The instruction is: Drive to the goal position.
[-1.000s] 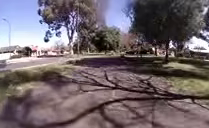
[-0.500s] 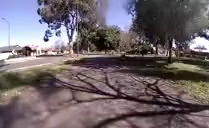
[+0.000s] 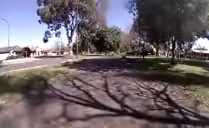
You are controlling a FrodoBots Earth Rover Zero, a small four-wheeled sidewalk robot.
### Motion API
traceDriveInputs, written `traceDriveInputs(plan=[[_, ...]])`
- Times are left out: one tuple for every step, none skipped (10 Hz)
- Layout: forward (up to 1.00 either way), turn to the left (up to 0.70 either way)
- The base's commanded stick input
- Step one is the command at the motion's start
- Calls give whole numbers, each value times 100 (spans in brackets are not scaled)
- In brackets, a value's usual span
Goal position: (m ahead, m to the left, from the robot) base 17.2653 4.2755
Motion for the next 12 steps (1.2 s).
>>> traceDriveInputs(plan=[[70, 0], [70, 0], [70, 0], [70, 0], [70, 0], [70, 0], [70, 0], [69, 0], [68, 0], [68, 0], [68, 0], [68, 0]])
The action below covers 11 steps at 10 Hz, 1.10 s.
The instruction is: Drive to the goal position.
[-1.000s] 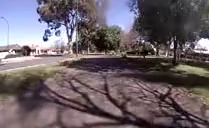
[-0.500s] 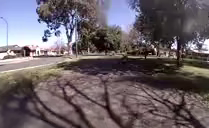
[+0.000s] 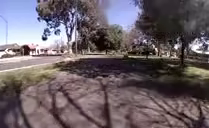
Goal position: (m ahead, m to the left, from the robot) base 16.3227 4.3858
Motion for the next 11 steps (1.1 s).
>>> traceDriveInputs(plan=[[70, 0], [70, 0], [70, 0], [65, 0], [65, 0], [65, 0], [70, 0], [70, 0], [70, 0], [70, 0], [70, 0]])
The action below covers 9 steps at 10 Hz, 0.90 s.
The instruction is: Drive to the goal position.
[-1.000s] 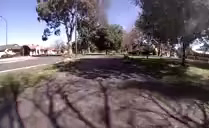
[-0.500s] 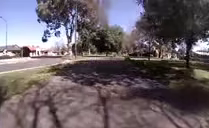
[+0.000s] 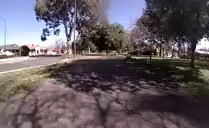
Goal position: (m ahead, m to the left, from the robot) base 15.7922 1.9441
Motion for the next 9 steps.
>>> traceDriveInputs(plan=[[70, 3], [70, 2], [70, 1], [70, 0], [70, 0], [70, 0], [70, 2], [70, 2], [70, 2]])
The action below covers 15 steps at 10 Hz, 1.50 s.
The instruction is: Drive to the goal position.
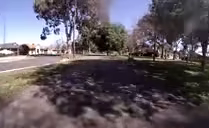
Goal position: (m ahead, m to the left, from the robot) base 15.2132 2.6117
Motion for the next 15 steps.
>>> traceDriveInputs(plan=[[70, 2], [70, 2], [70, 2], [70, 2], [70, 2], [70, 2], [70, 2], [70, 2], [70, 2], [70, 2], [70, 2], [70, 2], [70, 2], [70, 2], [70, 2]])
